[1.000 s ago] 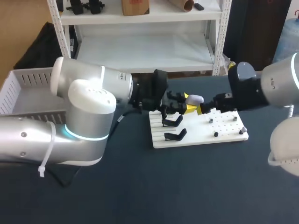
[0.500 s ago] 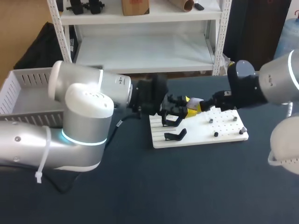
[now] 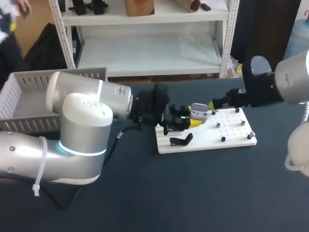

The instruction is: Pick up each earbud case from the left stands, insert the matching earbuds, close the lid, and place the case in the box.

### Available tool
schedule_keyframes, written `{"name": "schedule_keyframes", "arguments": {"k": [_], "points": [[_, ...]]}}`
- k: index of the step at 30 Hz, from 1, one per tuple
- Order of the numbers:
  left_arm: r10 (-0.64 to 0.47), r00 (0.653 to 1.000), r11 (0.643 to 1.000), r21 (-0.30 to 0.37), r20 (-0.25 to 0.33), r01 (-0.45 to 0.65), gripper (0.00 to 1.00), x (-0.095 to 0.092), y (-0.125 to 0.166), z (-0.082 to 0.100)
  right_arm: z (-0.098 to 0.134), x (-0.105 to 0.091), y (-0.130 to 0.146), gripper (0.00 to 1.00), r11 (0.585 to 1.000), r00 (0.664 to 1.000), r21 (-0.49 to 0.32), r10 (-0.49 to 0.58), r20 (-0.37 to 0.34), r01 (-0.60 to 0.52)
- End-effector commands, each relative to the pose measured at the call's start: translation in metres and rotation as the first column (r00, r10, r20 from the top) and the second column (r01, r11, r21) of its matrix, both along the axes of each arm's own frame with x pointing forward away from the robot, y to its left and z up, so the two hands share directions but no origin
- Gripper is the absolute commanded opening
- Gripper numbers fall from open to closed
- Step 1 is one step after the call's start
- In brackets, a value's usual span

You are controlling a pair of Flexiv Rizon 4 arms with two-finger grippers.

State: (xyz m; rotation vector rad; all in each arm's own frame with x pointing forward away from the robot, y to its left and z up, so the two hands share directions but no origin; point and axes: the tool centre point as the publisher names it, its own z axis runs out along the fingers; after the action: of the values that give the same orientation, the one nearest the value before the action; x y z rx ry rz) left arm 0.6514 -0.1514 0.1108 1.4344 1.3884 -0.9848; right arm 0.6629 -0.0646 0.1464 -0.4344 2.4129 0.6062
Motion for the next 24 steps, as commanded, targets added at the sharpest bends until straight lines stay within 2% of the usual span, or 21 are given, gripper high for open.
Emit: {"name": "schedule_keyframes", "arguments": {"k": [1,7,10,14,16,18,20,24], "points": [[0.036,0.999,0.996,-0.078,0.021,-0.034,0.0,-0.015,0.022,0.002,0.001,-0.021,-0.022,1.0,0.994,0.997,-0.096,-0.043,0.071,0.05],[0.029,0.999,0.987,-0.161,0.044,-0.022,0.0,-0.021,0.038,0.014,-0.015,-0.027,-0.046,1.0,0.979,0.994,-0.194,-0.053,0.092,0.07],[0.051,0.998,0.977,-0.207,0.022,-0.045,0.0,-0.022,0.042,0.018,-0.026,-0.027,-0.058,1.0,0.96,0.994,-0.265,-0.066,0.085,0.086],[0.077,0.997,0.97,-0.233,0.008,-0.073,0.0,-0.024,0.046,0.021,-0.033,-0.028,-0.069,1.0,0.939,0.992,-0.325,-0.091,0.087,0.115],[0.089,0.996,0.966,-0.24,-0.023,-0.092,0.0,-0.023,0.047,0.022,-0.035,-0.028,-0.074,1.0,0.925,0.991,-0.358,-0.101,0.085,0.125],[0.076,0.996,0.962,-0.26,-0.051,-0.087,0.0,-0.022,0.05,0.021,-0.036,-0.029,-0.08,1.0,0.905,0.989,-0.402,-0.116,0.088,0.141],[0.09,0.994,0.963,-0.25,-0.069,-0.104,0.0,-0.022,0.051,0.022,-0.038,-0.029,-0.085,1.0,0.873,0.987,-0.46,-0.136,0.084,0.16],[0.09,0.993,0.962,-0.253,-0.081,-0.107,0.0,-0.021,0.052,0.021,-0.038,-0.029,-0.085,1.0,0.873,0.987,-0.46,-0.136,0.084,0.16]]}}
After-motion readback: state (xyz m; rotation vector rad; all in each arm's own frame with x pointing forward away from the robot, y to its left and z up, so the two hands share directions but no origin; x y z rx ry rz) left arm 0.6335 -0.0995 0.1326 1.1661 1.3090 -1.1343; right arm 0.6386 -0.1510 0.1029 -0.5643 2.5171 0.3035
